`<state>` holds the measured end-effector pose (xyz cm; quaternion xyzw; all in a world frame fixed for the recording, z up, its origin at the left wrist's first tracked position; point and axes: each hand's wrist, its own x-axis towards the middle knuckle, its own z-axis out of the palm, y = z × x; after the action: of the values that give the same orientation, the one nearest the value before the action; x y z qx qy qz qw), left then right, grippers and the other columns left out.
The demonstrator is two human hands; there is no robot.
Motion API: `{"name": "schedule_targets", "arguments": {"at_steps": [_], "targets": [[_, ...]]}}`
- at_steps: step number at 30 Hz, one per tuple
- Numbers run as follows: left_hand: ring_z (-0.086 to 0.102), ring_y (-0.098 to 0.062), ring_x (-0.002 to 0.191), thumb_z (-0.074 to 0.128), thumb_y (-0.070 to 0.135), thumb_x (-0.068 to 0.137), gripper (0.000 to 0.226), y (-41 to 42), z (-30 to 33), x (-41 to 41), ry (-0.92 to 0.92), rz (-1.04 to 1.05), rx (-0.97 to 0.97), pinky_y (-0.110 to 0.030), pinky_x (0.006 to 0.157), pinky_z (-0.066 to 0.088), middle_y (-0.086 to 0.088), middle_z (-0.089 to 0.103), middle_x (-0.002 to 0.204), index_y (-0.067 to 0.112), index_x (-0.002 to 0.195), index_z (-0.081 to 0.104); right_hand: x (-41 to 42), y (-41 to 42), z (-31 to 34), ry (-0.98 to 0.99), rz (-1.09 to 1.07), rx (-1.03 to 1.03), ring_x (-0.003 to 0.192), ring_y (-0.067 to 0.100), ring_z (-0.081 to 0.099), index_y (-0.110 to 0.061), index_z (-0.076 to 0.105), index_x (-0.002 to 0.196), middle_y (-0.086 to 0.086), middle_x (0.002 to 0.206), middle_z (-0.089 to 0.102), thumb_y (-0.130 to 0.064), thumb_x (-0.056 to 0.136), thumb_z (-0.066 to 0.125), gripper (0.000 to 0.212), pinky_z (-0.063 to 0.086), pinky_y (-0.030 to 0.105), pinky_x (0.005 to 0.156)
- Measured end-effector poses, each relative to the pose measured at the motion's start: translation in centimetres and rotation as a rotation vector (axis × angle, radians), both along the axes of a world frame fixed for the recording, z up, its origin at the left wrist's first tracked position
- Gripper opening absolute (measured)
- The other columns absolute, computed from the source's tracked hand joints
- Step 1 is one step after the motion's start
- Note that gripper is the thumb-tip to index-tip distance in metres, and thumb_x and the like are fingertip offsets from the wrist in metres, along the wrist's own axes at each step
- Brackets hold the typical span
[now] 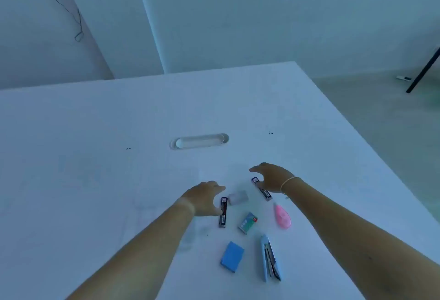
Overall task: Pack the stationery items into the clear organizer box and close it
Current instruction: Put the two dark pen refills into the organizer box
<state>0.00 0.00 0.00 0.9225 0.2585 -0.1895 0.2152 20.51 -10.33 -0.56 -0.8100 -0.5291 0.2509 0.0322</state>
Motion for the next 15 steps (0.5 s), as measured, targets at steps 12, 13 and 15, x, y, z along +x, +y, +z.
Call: {"name": "schedule_targets", "arguments": {"at_steps": [12,13,15], "targets": [[0.037,-0.023,0.128,0.072,0.045,0.074,0.096,-0.6,-3.8,1.1,0.154,0.036,0.018,-0.039,0.102,0.043,-0.003,0.034,0.141,0.022,0.149,0.017,0.6,1.6,-4.3,-0.03,-0.081,-0.065,0.115,0.032,0.052,-0.02,0.042,0.136,0.011,0.133,0.042,-0.009,0.085,0.052,0.053,0.048,0.038,0.092],[0.039,-0.023,0.126,0.072,0.045,0.073,0.097,-0.5,-3.9,1.1,0.158,0.026,0.025,-0.039,0.101,0.044,-0.004,0.034,0.139,0.023,0.149,0.017,0.6,1.6,-4.6,-0.028,-0.087,-0.063,0.113,0.033,0.053,-0.019,0.043,0.135,0.011,0.131,0.041,-0.007,0.084,0.053,0.053,0.049,0.039,0.091],[0.04,-0.024,0.124,0.073,0.046,0.073,0.097,-0.4,-4.1,1.3,0.163,0.01,0.04,-0.039,0.099,0.045,-0.004,0.035,0.137,0.023,0.149,0.018,0.6,1.7,-4.8,-0.017,-0.11,-0.039,0.107,0.036,0.056,-0.016,0.049,0.129,0.013,0.128,0.042,-0.004,0.083,0.052,0.047,0.051,0.04,0.087]]}}
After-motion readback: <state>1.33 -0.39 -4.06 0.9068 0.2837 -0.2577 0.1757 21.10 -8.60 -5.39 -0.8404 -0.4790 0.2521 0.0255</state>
